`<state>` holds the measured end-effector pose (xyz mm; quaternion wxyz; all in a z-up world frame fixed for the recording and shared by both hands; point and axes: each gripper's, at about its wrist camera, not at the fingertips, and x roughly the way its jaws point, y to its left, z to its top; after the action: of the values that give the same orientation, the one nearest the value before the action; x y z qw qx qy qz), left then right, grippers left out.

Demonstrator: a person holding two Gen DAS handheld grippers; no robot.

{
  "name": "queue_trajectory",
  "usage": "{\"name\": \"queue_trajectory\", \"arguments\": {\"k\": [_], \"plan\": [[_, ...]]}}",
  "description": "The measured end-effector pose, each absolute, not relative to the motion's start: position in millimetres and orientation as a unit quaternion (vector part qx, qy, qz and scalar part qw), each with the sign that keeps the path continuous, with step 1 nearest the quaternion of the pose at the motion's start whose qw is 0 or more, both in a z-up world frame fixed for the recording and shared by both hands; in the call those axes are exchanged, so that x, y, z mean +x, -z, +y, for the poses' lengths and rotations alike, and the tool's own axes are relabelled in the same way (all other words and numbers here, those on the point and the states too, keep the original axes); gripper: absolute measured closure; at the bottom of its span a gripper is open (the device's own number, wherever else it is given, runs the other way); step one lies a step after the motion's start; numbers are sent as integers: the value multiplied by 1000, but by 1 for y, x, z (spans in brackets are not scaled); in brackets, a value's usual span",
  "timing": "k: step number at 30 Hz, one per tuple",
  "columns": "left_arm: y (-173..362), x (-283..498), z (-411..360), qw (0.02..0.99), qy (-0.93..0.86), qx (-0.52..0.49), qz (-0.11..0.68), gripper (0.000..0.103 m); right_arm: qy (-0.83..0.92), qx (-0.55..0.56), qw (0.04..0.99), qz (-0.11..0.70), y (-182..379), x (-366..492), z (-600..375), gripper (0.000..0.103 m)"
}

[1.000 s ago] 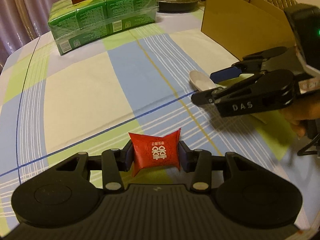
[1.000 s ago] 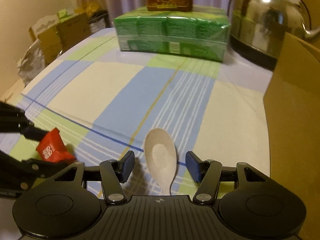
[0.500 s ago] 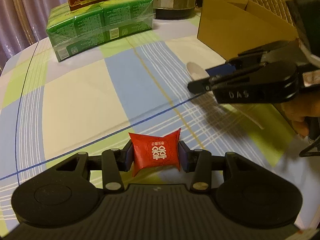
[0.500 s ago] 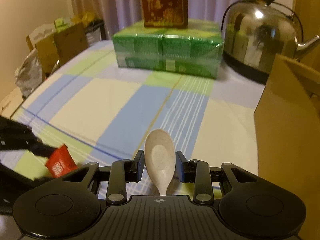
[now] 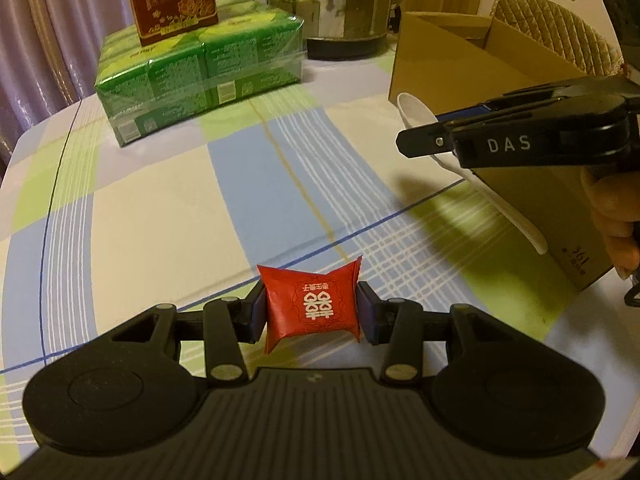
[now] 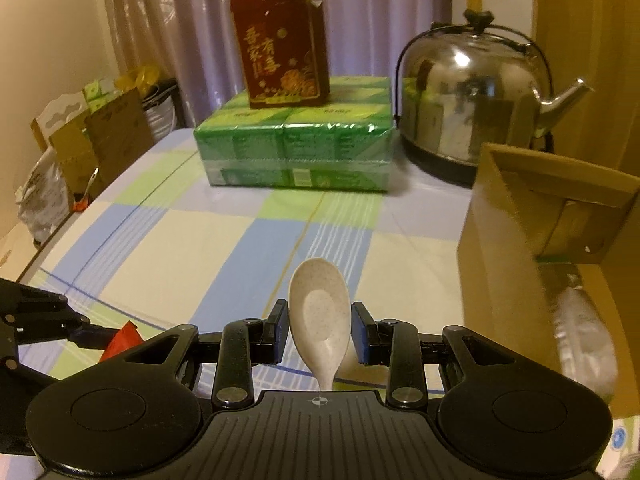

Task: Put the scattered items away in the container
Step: 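Lift the red packet and white spoon and carry them toward the cardboard box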

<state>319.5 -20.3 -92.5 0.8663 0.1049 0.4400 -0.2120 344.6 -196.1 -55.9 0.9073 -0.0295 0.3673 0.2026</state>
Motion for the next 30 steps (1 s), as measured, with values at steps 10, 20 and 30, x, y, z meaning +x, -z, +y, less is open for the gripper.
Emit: {"name": "queue_trajectory", "arguments": {"k": [10,20,30], "plan": [[76,316,-28,873,205,101,432,63,-191,-9,915,356,34,335,-216,73],[51,310,-36,884,198,85,415,63,-185,18,922,339,12,315,-237,73],[15,285,-48,897,210,77,381,63,-152,40,936,315,-17,292,-269,73]]}}
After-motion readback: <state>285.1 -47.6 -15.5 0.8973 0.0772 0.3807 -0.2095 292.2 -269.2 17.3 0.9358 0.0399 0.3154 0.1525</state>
